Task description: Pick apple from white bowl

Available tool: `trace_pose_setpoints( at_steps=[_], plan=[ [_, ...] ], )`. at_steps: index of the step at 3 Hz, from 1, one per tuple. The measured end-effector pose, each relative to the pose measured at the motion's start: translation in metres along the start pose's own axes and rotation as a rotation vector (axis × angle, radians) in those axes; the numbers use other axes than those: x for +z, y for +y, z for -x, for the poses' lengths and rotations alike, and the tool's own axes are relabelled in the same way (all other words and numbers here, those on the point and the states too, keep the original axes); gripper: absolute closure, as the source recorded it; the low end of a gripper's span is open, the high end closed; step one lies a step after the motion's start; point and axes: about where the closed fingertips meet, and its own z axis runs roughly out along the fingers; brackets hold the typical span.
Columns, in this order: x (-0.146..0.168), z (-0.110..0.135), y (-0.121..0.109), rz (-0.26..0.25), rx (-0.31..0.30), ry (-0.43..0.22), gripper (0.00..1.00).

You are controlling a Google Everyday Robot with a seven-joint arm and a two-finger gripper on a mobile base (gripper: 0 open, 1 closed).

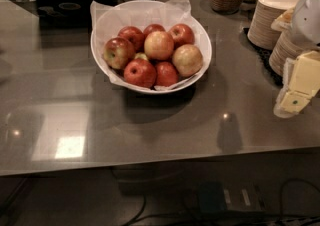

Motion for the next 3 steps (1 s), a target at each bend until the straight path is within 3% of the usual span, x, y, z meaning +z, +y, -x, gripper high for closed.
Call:
trace_pose_setpoints(
  at_steps=[1, 2, 3],
  plan=[
    [0.000, 0.000, 0.000, 0.000, 0.000, 0.000, 0.00],
    [0.007, 0.018, -0.009, -0.011, -0.012, -0.032, 0.00],
    [0.024, 0.056, -0.025, -0.022, -0.033, -0.119, 0.00]
  ],
)
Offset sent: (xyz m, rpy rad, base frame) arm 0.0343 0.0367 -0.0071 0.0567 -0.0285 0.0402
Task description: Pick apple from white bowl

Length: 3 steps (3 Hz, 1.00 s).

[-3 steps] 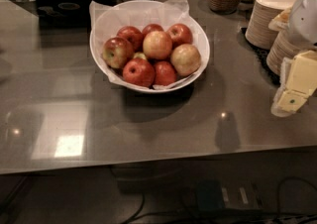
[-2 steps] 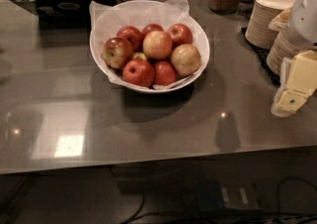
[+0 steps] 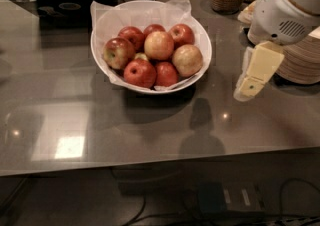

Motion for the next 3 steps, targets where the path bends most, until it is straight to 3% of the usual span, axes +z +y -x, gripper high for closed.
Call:
trace_pose_setpoints(
  at_steps=[2, 3],
  plan=[
    [0.034, 0.050, -0.038, -0.028, -0.058, -0.232, 0.00],
    [0.034, 0.050, -0.038, -0.028, -0.058, -0.232, 0.00]
  ],
)
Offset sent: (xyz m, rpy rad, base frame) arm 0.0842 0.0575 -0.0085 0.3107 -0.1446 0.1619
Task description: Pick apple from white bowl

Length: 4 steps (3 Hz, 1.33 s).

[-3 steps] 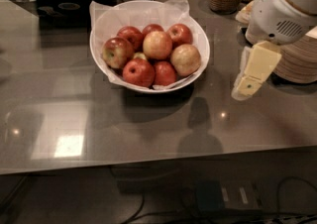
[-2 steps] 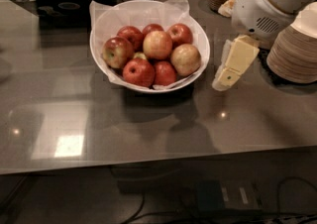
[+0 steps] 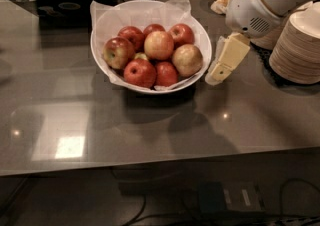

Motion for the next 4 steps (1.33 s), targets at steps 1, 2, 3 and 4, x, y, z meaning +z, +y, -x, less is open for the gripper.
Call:
trace_pose_setpoints(
  at_steps=[1, 2, 3, 4],
  plan=[
    [0.008, 0.010, 0.000, -0.010, -0.024, -0.016, 0.00],
    [0.022, 0.026, -0.001, 0.002, -0.056, -0.041, 0.05],
    [0.032, 0.040, -0.002, 0.010, -0.078, -0.066, 0.11],
    [0.040, 0.050, -0.005, 0.013, -0.111, -0.093, 0.24]
  ],
)
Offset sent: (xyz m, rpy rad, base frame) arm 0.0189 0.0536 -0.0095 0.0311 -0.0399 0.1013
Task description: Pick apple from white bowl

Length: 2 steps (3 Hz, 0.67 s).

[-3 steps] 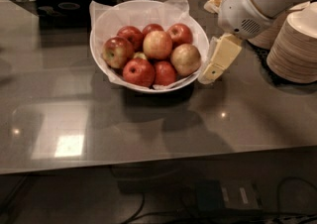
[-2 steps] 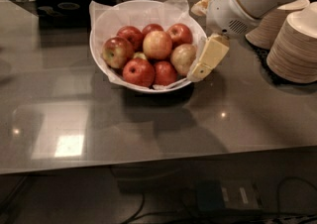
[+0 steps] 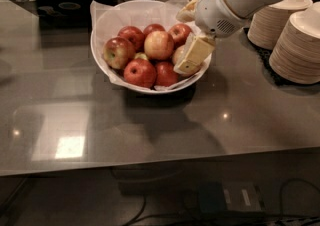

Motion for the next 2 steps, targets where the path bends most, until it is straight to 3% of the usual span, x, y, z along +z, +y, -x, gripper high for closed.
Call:
trace_pose_setpoints(
  at_steps=[2],
  plan=[
    [0.0126, 0.0012, -0.0165, -0.013, -0.063, -0.036, 0.24]
  ],
)
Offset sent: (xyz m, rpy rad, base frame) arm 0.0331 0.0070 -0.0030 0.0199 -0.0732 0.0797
